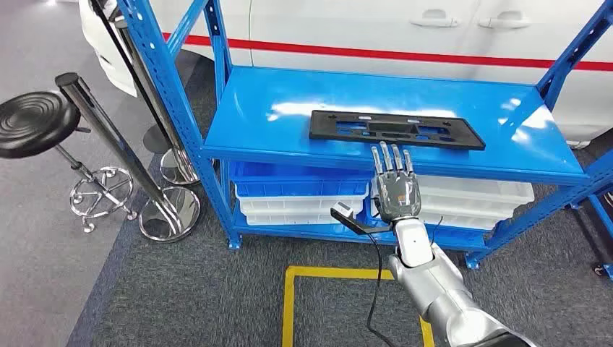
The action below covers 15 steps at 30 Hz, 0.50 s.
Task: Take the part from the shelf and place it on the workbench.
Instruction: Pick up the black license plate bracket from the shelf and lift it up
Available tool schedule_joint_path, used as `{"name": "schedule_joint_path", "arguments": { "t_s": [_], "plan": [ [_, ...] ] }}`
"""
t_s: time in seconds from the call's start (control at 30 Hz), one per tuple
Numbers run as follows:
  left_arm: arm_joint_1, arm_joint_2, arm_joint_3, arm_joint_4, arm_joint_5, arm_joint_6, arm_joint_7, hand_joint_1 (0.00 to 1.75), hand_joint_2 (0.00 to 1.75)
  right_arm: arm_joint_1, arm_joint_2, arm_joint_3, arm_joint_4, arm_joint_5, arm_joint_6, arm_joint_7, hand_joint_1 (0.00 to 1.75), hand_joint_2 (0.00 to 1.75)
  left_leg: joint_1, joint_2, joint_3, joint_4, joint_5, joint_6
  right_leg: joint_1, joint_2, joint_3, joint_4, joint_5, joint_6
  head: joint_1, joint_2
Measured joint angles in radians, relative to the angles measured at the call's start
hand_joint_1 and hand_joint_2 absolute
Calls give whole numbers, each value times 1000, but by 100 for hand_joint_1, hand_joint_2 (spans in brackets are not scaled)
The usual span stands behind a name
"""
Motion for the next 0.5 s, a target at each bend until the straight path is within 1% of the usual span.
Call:
{"name": "schedule_joint_path", "arguments": {
  "t_s": [0.07,0.1,0.13,0.17,0.2,0.23,0.27,0.3,0.33,0.37,0.4,0.43,0.47,0.5],
  "plan": [
    [0,0,0,0,4,1,-3,0,0,-2,-8,2,16,0,0,10,0,175,0,-2,6,0,-6,0,-1,0,-46,64,-22,3,0,0],
    [0,0,0,0,7,1,-5,0,0,-4,-15,4,32,0,0,19,0,175,0,-4,13,1,-13,0,-1,0,-83,108,-33,5,0,0],
    [2,1,0,0,9,2,-7,0,0,-4,-22,7,46,0,0,26,0,175,0,-6,23,1,-22,-1,-1,-1,-106,119,-26,6,0,0],
    [3,1,0,0,11,2,-8,0,0,-5,-28,10,57,0,0,30,0,175,0,-7,36,1,-32,-3,-1,-1,-110,94,-1,6,0,0],
    [4,1,0,0,12,2,-8,0,0,-7,-34,12,66,0,0,32,0,175,0,-8,51,1,-43,-6,-1,-1,-98,37,42,3,0,0],
    [4,1,0,0,12,2,-9,0,0,-9,-38,13,73,0,0,33,0,175,-1,-8,63,1,-55,-10,0,-1,-80,-34,99,-2,0,0],
    [3,1,0,0,13,3,-8,0,0,-12,-42,14,82,0,0,34,0,175,-1,-9,74,1,-66,-14,4,-2,-66,-91,136,-8,0,0],
    [0,2,0,0,14,4,-7,0,0,-15,-46,15,92,0,0,36,0,175,-2,-9,79,1,-76,-21,8,-2,-58,-127,163,-16,0,0],
    [-2,3,0,0,15,5,-5,0,0,-18,-50,16,100,0,0,38,0,175,-2,-9,84,2,-82,-27,12,-2,-55,-141,173,-23,1,0],
    [-5,4,0,0,16,6,-3,0,0,-21,-53,16,107,0,0,40,0,175,-3,-10,89,4,-83,-34,15,-2,-54,-140,162,-31,1,0],
    [-7,6,0,0,16,7,-2,0,0,-25,-56,16,111,0,0,42,0,175,-4,-9,89,8,-85,-40,13,-1,-47,-142,161,-38,2,0],
    [-8,9,0,-1,17,7,-1,0,0,-32,-58,16,114,0,0,43,0,175,-4,-8,87,25,-85,-44,10,1,-38,-146,155,-45,2,0],
    [-11,11,0,-1,17,8,-1,0,0,-41,-60,14,118,0,0,42,0,175,-4,-6,72,59,-89,-48,7,2,-27,-151,150,-52,1,0],
    [-15,13,0,-1,17,9,-1,0,0,-50,-61,13,121,0,-1,40,0,175,-3,-4,44,109,-102,-52,5,2,-17,-154,146,-57,1,0]
  ]
}}
